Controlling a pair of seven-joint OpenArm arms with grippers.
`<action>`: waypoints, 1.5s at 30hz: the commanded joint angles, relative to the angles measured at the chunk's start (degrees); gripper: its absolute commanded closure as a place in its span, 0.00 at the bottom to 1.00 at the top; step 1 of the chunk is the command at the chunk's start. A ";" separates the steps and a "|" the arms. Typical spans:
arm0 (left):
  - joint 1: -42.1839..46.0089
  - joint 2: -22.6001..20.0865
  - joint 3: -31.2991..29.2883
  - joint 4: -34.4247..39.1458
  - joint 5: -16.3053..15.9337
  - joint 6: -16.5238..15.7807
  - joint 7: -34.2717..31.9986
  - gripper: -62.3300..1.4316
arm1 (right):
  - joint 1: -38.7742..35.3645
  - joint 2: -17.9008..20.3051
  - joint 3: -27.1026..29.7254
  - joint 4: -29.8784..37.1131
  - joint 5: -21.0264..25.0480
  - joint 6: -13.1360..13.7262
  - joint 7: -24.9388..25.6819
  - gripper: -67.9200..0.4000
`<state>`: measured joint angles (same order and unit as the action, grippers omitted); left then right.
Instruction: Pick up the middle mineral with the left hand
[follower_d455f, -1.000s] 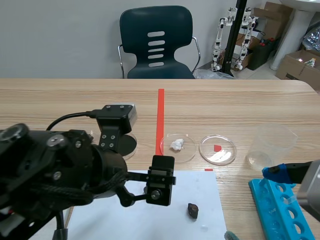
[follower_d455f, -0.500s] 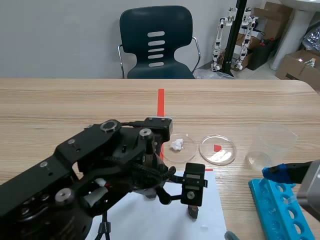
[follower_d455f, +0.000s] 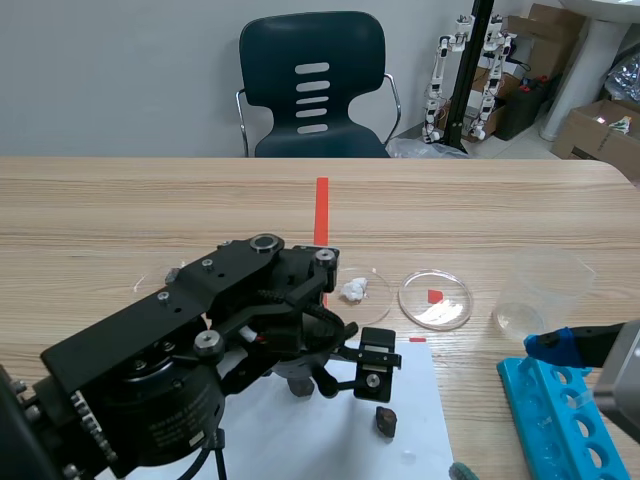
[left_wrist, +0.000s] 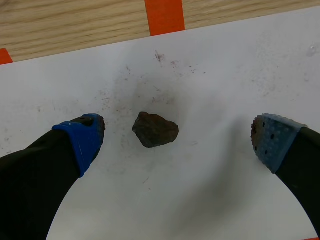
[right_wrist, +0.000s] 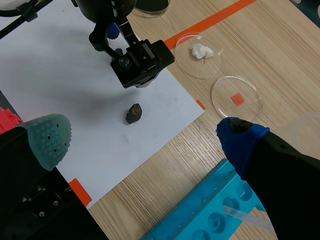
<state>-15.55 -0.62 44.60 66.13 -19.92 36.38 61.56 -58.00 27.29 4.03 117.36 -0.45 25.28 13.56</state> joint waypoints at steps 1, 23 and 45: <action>-0.61 1.07 -0.04 0.28 0.04 0.13 -0.09 0.02 | -0.24 0.00 0.13 1.14 0.66 -0.22 0.70 0.10; -0.68 1.05 -0.04 -1.60 0.90 0.57 1.11 0.40 | -0.24 0.00 0.13 1.14 0.66 -0.22 0.70 0.10; -0.68 1.05 -0.04 -1.60 0.90 0.52 1.42 0.78 | -0.24 0.00 0.13 1.14 0.66 -0.22 0.70 0.10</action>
<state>-16.03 -0.03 44.60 63.72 -19.31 36.84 62.61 -58.00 27.29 4.03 117.36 -0.45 25.28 13.58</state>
